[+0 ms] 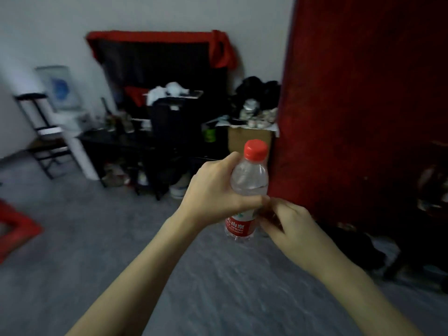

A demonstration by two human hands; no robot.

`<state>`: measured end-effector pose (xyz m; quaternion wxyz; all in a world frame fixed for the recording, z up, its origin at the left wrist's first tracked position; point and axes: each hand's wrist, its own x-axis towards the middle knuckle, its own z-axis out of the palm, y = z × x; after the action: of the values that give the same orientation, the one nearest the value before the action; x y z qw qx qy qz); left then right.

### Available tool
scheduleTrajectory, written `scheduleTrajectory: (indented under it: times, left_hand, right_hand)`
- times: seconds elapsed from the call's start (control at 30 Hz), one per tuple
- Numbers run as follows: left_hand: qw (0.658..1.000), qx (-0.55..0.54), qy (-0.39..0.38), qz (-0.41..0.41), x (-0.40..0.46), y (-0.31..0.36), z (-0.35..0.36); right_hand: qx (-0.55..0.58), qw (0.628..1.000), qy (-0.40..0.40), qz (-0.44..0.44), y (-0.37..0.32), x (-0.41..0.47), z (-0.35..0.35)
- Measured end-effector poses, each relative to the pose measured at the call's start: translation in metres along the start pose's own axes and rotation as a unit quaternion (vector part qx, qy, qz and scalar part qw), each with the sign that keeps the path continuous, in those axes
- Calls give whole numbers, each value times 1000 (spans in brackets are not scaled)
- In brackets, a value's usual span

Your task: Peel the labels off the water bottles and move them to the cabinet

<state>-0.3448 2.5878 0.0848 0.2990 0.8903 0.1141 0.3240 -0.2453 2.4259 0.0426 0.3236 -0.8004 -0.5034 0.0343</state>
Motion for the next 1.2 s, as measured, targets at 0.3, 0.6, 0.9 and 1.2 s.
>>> scheduleTrajectory:
  times: [0.3,0.6,0.9,1.2]
  left_hand:
    - [976,111,139,-129,-66,-60,-102]
    - [944,174,209,-188,-108,-65,-126]
    - [926,195,245,-209,-113,-91,-148]
    - [917,232,245,-214,-100,-175,-208]
  right_hand:
    - [26,974,-141,-174,-79,78,83]
    - [86,928,-232,-279,-105,104,119]
    - [115,903,-267,-316,-124,138,154]
    - [136,896,-289,-308,-173,206,228]
